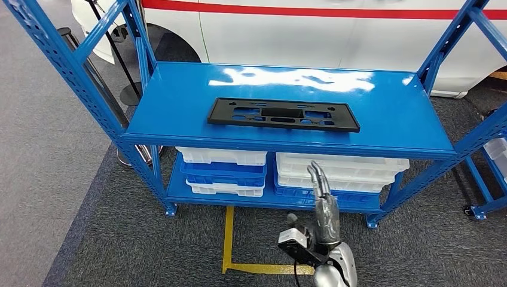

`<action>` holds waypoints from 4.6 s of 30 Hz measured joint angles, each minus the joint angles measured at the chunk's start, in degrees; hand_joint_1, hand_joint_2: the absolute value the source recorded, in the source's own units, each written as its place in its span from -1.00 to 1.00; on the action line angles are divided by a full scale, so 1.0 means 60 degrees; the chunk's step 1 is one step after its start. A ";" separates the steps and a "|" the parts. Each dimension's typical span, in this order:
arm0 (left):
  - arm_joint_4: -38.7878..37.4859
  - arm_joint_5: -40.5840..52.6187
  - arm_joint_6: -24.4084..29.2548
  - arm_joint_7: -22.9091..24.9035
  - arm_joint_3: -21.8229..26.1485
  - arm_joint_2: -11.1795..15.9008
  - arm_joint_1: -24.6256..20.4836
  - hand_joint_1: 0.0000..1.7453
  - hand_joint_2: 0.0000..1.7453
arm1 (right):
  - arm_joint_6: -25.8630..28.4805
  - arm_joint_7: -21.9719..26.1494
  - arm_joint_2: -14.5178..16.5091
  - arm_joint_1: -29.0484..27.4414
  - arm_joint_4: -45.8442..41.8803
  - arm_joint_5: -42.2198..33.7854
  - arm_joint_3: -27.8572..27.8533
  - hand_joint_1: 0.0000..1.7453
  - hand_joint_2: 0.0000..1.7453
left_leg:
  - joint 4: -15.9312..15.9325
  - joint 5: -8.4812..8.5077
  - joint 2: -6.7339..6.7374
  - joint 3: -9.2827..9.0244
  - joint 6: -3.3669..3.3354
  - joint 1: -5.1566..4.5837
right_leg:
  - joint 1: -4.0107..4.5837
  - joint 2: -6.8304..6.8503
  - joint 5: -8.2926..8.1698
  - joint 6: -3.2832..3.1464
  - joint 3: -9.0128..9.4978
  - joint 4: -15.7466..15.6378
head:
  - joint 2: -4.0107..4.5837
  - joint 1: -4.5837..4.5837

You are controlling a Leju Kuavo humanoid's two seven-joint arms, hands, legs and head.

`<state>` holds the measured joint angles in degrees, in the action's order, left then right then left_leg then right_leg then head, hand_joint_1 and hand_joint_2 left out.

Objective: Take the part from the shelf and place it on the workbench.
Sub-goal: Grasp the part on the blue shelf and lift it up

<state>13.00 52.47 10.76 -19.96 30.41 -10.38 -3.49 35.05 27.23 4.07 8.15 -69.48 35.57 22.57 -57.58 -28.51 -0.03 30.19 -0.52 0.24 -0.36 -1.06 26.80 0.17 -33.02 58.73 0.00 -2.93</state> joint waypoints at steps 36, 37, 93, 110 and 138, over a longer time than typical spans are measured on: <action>-0.0055 0.0755 -0.1393 -0.0816 -0.0037 0.0152 -0.0119 -1.00 -1.00 | 0.0520 -0.1351 -0.0759 0.0621 -0.1010 0.3164 0.3859 -1.00 -1.00 | -0.0001 0.0002 -0.0001 -0.0007 0.0000 0.0000 | 0.0000 -0.0001 0.0000 0.0000 -0.0009 -0.0001 | 0.0000 0.0000; -0.0055 0.0755 -0.1393 -0.0816 -0.0037 0.0152 -0.0119 -1.00 -1.00 | 0.0521 -0.1351 -0.0760 0.0621 -0.1010 0.3165 0.3859 -1.00 -1.00 | -0.0001 0.0002 -0.0001 -0.0007 -0.0001 0.0000 | 0.0000 -0.0001 0.0000 0.0000 -0.0009 -0.0001 | 0.0000 0.0000; -0.0149 0.0923 -0.1403 -0.0490 0.0095 0.0298 -0.0061 -1.00 -1.00 | 0.0568 -0.1492 -0.0995 -0.0081 -0.1474 0.3277 0.3521 -1.00 1.00 | -0.0225 -0.0415 0.0034 -0.0430 0.0056 0.0009 | -0.0020 0.0150 -0.0039 -0.0222 -0.0127 0.0015 | 0.0000 -0.0031; -0.0190 0.0986 -0.1447 -0.0622 0.0281 0.0314 -0.0004 -1.00 -1.00 | 0.0841 -0.0967 -0.0950 -0.0575 -0.2486 0.3517 0.2573 -1.00 1.00 | -0.0098 0.0464 0.0019 0.0582 -0.0311 0.0043 | -0.0069 0.0089 0.1062 0.0207 0.0509 0.0981 | 0.0000 -0.0009; -0.0231 0.1111 -0.0999 -0.0333 0.0464 0.0237 -0.0088 -1.00 -1.00 | 0.0847 -0.1239 -0.0964 -0.0791 -0.2516 0.3690 0.2478 -1.00 1.00 | -0.0284 0.0584 -0.0039 0.0831 -0.0016 0.0051 | 0.0029 0.0050 0.0591 -0.0097 0.0627 -0.0021 | 0.0000 0.0025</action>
<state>11.62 59.14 4.77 -21.95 33.19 -8.96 -4.02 40.13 19.80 -1.72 3.40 -84.58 57.71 37.44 -59.29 -25.01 -0.26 35.18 -0.61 0.54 -0.19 -0.76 30.34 -0.41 -29.26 58.61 0.00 -2.78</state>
